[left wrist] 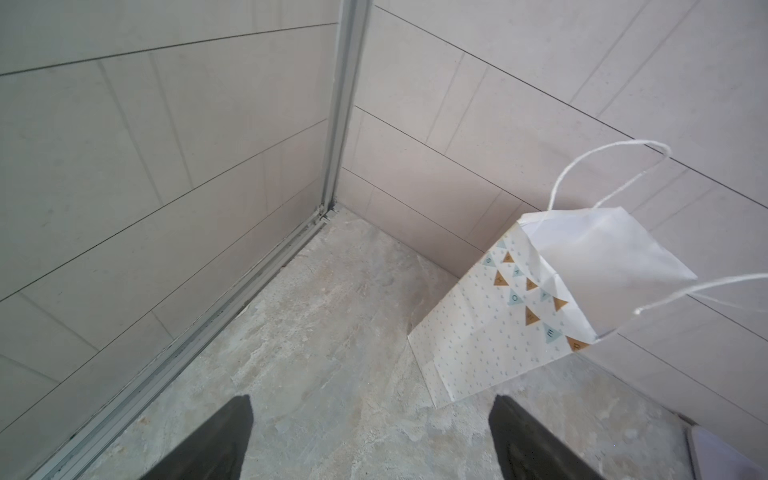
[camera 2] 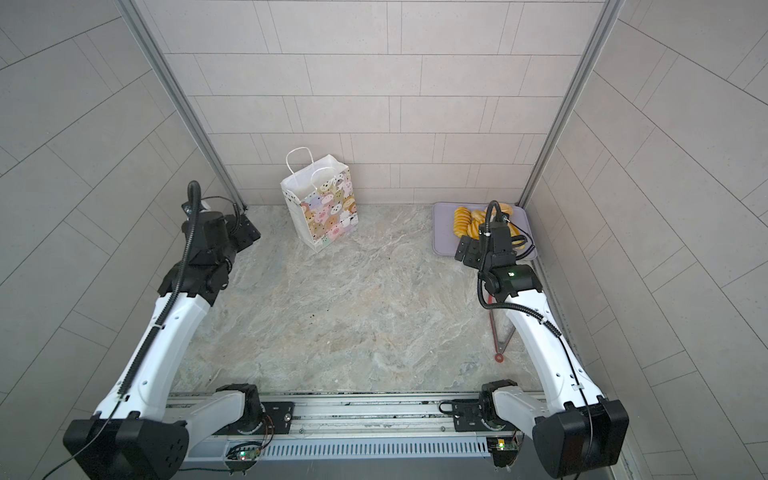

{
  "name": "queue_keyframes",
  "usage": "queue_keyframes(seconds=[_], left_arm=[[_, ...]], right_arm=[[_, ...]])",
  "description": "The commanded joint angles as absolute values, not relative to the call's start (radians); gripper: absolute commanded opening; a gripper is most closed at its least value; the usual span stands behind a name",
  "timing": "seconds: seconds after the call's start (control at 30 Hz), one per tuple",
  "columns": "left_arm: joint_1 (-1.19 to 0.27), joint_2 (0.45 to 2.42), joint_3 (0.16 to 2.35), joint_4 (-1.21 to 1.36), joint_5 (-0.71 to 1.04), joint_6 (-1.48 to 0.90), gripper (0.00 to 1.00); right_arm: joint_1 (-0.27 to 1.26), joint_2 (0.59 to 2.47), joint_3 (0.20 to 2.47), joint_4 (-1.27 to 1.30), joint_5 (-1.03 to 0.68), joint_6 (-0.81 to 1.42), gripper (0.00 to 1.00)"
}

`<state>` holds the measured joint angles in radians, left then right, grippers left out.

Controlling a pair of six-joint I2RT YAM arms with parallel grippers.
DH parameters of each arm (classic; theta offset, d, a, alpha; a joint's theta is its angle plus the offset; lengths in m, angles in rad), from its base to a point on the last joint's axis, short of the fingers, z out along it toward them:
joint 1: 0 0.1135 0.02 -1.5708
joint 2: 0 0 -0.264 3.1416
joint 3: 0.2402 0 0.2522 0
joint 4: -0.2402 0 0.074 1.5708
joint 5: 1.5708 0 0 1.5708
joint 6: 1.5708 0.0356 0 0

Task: Place the fake bread into the paper bag
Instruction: 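Grasp the animal-print bag's top edge with left gripper while right arm nears tray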

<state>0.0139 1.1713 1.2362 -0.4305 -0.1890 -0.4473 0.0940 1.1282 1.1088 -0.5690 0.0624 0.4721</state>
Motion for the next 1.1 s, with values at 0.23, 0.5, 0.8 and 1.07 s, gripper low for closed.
queue_keyframes(seconds=[0.23, 0.5, 0.8, 1.07], left_arm=[[0.034, 1.575, 1.847, -0.841, 0.121, -0.269, 1.00], [0.033, 1.942, 2.321, -1.015, 0.175, -0.205, 0.95], [0.023, 2.138, 2.479, -0.934, 0.185, -0.136, 0.90], [0.005, 2.241, 2.573, -0.870, 0.130, -0.097, 0.76]], right_arm=[[-0.077, 1.152, 0.982, -0.404, -0.506, 0.642, 0.99], [-0.046, 1.081, 1.013, -0.387, -0.428, 0.634, 0.88], [0.040, 1.108, 1.093, -0.393, -0.503, 0.617, 0.71], [0.136, 1.109, 1.110, -0.377, -0.472, 0.626, 0.69]])
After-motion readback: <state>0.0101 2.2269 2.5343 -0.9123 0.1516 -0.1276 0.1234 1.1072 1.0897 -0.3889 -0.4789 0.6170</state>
